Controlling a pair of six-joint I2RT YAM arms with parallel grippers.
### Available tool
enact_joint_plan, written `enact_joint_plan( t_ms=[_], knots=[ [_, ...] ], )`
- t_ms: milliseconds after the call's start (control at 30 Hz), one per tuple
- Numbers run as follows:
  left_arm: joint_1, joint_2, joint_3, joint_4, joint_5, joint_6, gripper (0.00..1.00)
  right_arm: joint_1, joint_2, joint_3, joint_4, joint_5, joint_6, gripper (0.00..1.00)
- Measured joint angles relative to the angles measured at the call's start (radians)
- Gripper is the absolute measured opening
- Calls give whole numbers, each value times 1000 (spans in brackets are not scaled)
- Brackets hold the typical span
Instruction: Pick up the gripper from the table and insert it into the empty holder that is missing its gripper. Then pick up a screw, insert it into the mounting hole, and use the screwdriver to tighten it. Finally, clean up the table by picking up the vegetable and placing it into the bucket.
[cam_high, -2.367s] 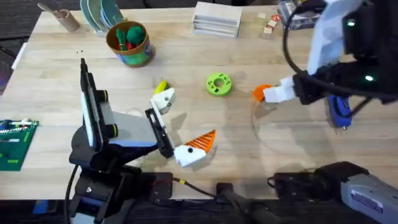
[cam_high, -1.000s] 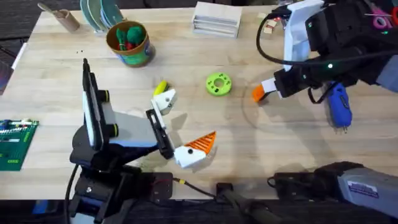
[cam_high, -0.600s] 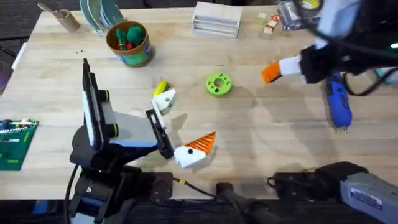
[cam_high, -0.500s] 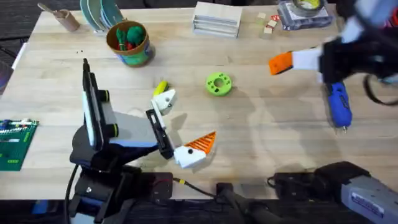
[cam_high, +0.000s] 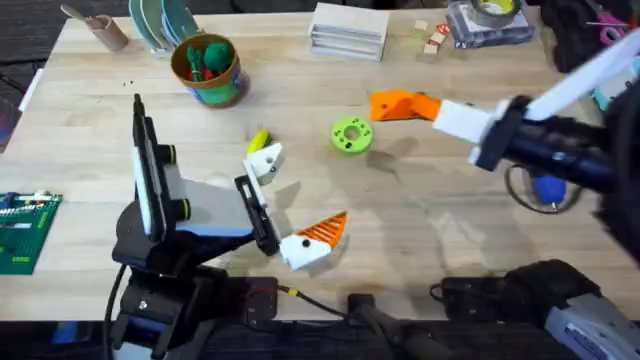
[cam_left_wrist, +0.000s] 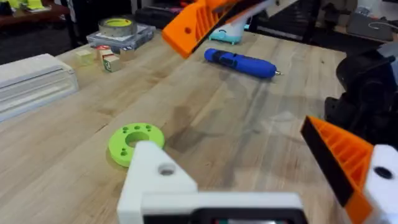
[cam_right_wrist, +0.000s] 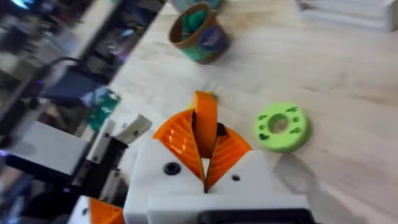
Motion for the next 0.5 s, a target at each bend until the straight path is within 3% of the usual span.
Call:
enact_joint_plan(
  t_ms=[67, 100, 167, 500],
  knots=[
    [0, 0, 0, 0, 0, 0, 993, 0, 44, -50, 118, -66, 97, 17],
    [0, 0, 0, 0, 0, 0, 993, 0, 164, -75, 226, -190, 223, 17],
    [0, 0, 0, 0, 0, 0, 993, 0, 237, -77, 277, -252, 275, 17],
    [0, 0, 0, 0, 0, 0, 993, 92, 578, -80, 644, -443, 515, 16]
  ],
)
